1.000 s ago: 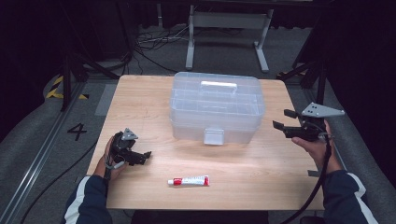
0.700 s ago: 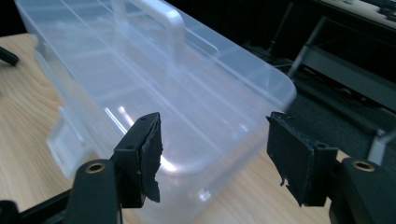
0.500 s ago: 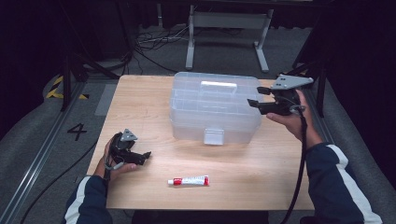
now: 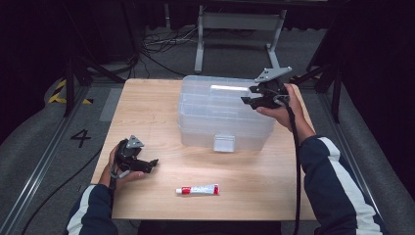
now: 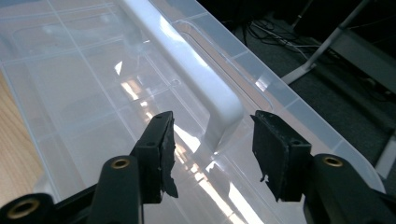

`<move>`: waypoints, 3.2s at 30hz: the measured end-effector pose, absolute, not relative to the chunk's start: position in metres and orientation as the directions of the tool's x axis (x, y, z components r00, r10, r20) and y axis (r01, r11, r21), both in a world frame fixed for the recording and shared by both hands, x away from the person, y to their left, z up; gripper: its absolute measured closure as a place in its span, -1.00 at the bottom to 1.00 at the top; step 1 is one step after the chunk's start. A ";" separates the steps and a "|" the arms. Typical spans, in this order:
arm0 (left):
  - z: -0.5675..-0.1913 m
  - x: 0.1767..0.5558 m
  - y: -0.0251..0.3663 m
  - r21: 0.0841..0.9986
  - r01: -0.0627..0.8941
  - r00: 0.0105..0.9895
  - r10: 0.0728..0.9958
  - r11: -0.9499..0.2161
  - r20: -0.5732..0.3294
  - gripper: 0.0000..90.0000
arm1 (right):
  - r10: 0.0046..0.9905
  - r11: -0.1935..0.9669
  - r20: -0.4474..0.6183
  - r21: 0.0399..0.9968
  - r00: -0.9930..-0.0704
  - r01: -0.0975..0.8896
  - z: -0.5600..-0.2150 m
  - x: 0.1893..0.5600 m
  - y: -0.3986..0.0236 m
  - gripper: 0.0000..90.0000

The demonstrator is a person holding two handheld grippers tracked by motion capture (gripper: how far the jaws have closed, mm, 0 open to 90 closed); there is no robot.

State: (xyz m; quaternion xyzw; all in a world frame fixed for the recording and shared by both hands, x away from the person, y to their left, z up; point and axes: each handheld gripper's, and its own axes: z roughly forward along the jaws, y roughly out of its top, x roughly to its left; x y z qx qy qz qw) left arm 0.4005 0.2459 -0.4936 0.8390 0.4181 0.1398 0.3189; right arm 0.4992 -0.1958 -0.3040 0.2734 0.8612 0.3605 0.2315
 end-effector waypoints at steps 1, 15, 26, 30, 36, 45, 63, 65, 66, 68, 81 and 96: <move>-0.492 0.402 0.246 0.649 0.612 0.614 0.789 -0.452 -0.029 -0.88 | 0.638 0.592 -0.206 0.747 -0.742 0.302 -0.304 0.501 -0.195 0.13; -0.443 0.453 0.201 0.736 0.490 0.729 0.683 -0.467 -0.053 -0.64 | 0.620 0.601 -0.202 0.744 -0.758 0.293 -0.303 0.514 -0.179 0.37; -0.437 0.469 0.155 0.753 0.397 0.797 0.604 -0.525 0.001 -0.62 | 0.612 0.616 -0.212 0.732 -0.762 0.290 -0.302 0.516 -0.175 0.36; -0.434 0.471 0.151 0.745 0.402 0.797 0.605 -0.533 0.002 -0.64 | 0.601 0.631 -0.232 0.724 -0.765 0.277 -0.303 0.516 -0.172 0.39; -0.434 0.467 0.155 0.729 0.417 0.789 0.614 -0.543 0.006 -0.62 | 0.561 0.668 -0.277 0.708 -0.780 0.229 -0.303 0.513 -0.166 0.46; -0.432 0.441 0.162 0.727 0.417 0.773 0.634 -0.546 0.033 -0.48 | 0.531 0.668 -0.285 0.721 -0.798 0.187 -0.305 0.500 -0.162 0.47; -0.430 0.403 0.166 0.714 0.412 0.771 0.634 -0.566 0.058 -0.32 | 0.513 0.658 -0.288 0.737 -0.809 0.154 -0.306 0.474 -0.161 0.48; -0.429 0.402 0.167 0.715 0.416 0.769 0.637 -0.562 0.054 -0.30 | 0.509 0.659 -0.285 0.736 -0.812 0.155 -0.306 0.471 -0.162 0.48; -0.429 0.401 0.166 0.709 0.417 0.767 0.639 -0.569 0.061 -0.30 | 0.510 0.660 -0.285 0.734 -0.812 0.157 -0.305 0.471 -0.161 0.48; -0.428 0.400 0.164 0.703 0.424 0.761 0.646 -0.571 0.066 -0.31 | 0.509 0.665 -0.289 0.730 -0.810 0.158 -0.305 0.470 -0.161 0.48; -0.428 0.389 0.167 0.712 0.420 0.771 0.635 -0.563 0.047 -0.29 | 0.504 0.672 -0.300 0.726 -0.810 0.149 -0.304 0.464 -0.160 0.48; -0.412 0.378 0.193 0.812 0.372 0.774 0.634 -0.450 -0.003 -0.09 | 0.525 0.647 -0.249 0.738 -0.814 0.192 -0.295 0.474 -0.162 0.47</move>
